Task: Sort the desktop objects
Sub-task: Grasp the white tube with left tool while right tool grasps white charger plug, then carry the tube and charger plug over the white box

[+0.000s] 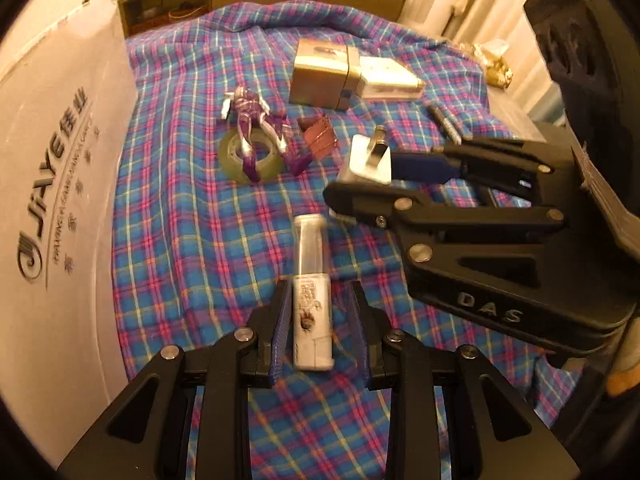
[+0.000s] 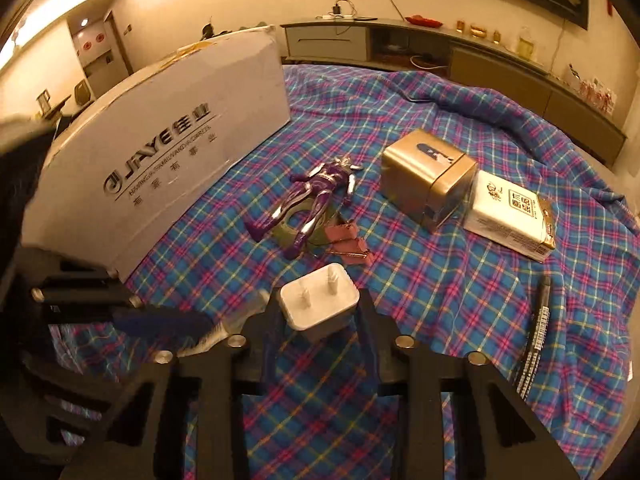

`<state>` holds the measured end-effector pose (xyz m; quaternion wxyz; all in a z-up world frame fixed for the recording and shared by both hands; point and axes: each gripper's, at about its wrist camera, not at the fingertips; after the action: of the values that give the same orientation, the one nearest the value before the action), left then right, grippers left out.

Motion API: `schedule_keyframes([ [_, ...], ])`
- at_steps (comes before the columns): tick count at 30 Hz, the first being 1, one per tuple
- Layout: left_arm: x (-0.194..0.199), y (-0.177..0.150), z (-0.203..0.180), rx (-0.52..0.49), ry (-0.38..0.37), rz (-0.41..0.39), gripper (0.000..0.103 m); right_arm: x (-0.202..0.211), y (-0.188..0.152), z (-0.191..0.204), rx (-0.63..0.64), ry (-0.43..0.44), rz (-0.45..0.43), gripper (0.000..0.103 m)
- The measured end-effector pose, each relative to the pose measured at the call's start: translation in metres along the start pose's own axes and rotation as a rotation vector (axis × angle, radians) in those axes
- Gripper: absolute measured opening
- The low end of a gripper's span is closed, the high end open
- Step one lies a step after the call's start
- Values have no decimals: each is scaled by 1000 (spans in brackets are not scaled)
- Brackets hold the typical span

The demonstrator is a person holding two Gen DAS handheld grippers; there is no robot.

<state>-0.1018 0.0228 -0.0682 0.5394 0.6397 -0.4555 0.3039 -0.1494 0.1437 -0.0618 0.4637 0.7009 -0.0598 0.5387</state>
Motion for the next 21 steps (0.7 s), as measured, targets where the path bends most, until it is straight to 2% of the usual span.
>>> schedule_keyframes([
  [1,-1,0,-1,-10,6,-5,21,2,1,-3,-15,14,-8,35],
  [2,-3,1,-2,-15,9,-7,20,6,1,-5,-29,26,-19,35],
  [9,2,6,2,10,5,-31,20,36,3,-10,-82,27,-87,35],
  [15,23,12,4,40,-19,-72,20,60,1,-14,-112,11,-138,35],
  [21,51,14,6,42,-45,-126,20,70,-7,-11,-142,-8,-148,35],
])
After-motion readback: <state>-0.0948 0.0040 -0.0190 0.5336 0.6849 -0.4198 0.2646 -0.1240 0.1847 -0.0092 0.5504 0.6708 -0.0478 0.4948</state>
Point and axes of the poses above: each gripper's, at about its wrist camera, not at the fingertips, and x roughly against the way its jaws point, z to its left, y to its top, and after that the axes turned 9 degrees about x, right-handed
